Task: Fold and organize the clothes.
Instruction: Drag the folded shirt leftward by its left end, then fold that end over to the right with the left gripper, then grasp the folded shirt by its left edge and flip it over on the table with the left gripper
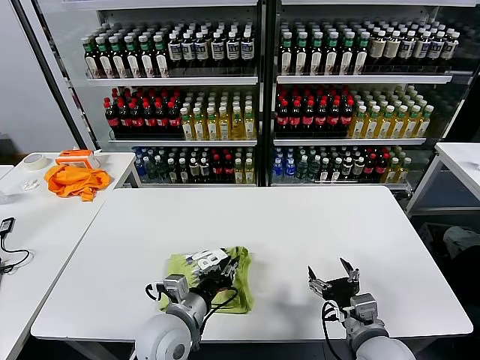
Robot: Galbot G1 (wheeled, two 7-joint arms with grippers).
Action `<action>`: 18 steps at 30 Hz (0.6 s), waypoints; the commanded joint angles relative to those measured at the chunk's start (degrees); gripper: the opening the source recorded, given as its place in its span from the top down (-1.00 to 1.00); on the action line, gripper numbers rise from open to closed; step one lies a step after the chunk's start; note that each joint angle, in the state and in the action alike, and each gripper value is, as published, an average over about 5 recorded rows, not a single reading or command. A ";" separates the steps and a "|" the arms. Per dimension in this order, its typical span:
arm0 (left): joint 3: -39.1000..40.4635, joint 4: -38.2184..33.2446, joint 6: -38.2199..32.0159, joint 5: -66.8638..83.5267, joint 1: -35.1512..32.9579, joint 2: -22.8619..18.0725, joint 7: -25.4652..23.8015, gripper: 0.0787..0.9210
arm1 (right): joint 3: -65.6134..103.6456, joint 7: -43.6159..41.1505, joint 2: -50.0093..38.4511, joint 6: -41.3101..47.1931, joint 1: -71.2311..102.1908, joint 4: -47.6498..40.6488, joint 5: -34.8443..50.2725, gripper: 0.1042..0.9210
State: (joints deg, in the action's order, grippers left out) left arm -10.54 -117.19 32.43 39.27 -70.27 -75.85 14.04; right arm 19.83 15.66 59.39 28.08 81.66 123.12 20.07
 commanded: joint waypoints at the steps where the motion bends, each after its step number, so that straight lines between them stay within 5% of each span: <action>1: -2.93 -1.87 -3.14 2.66 1.15 0.23 -0.05 0.32 | -0.24 -0.18 0.14 0.80 -0.21 0.47 0.19 -0.76; 11: -13.76 0.80 -6.50 -14.15 -7.17 9.83 0.64 -0.40 | 0.01 -0.76 -0.36 0.69 -0.88 0.48 0.17 -0.76; 18: -14.65 2.86 -2.32 -15.61 -10.07 10.58 2.16 -0.74 | -0.37 -1.12 -0.39 0.71 -1.00 0.17 -0.32 -0.76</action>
State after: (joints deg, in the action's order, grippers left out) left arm -20.37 -116.81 28.02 30.99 -75.06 -69.34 14.20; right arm 19.52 14.77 59.06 28.64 80.64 123.37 19.89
